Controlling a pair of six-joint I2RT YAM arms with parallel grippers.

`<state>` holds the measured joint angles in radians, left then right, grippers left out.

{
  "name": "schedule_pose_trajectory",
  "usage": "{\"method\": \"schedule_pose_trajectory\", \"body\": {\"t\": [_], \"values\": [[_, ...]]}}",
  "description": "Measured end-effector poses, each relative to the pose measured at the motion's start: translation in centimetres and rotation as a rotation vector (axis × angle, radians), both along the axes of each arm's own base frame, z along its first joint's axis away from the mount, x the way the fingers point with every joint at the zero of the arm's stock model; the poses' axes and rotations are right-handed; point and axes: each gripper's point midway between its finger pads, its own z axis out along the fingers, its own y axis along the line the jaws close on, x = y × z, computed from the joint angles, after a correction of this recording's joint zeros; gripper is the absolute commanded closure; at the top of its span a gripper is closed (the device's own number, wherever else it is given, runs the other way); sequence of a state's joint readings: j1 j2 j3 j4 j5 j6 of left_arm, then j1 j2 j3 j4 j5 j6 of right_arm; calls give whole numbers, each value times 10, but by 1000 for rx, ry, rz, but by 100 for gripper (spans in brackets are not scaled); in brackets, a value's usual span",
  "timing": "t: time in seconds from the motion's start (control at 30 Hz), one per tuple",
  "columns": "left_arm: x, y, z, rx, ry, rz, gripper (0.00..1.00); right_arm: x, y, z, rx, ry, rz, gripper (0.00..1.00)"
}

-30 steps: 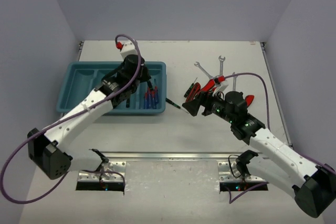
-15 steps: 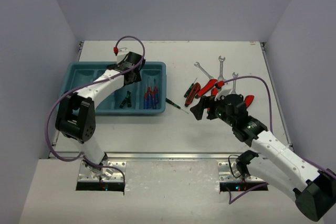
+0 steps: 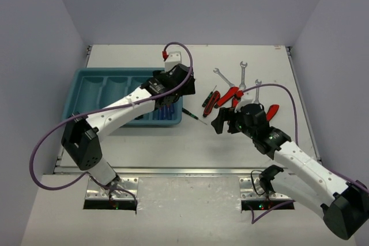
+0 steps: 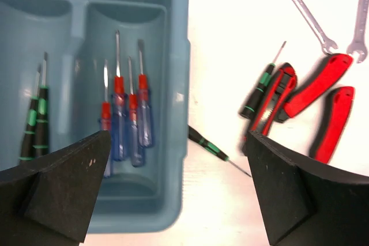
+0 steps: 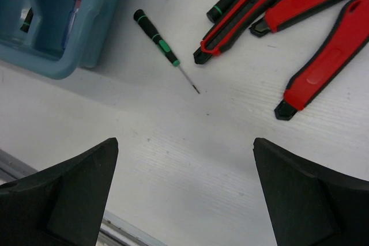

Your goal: Sort the tools into containers

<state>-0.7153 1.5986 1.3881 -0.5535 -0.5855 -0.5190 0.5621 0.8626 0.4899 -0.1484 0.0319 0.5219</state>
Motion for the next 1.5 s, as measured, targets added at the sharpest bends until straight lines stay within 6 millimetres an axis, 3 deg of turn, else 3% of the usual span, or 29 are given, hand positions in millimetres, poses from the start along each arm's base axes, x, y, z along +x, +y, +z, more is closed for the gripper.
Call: {"method": "schedule_pose_trajectory", "body": {"t": [0.17,0.3,0.47,0.73,0.97,1.1,1.37,1.5], "values": [[-19,-25,-2,-97,-8,103,0,6,-21,2,-37,-36,-109,1],[-13,-57,-3,-169,-10,205,0,11,-40,7,-60,-71,-208,1],[-14,-79,-24,-245,43,364,0,14,-64,11,-89,-104,-328,1],[-21,-86,-66,-255,78,521,5,13,-82,10,-118,-128,-414,1],[-14,-99,-103,-204,89,593,18,14,-88,9,-136,-130,-440,1],[-18,-95,-128,-152,106,618,23,14,-89,9,-140,-131,-447,1],[-18,-94,-141,-141,113,616,33,14,-92,10,-140,-137,-461,1],[-17,-94,-158,-134,127,612,34,14,-94,10,-137,-145,-474,1]]}}
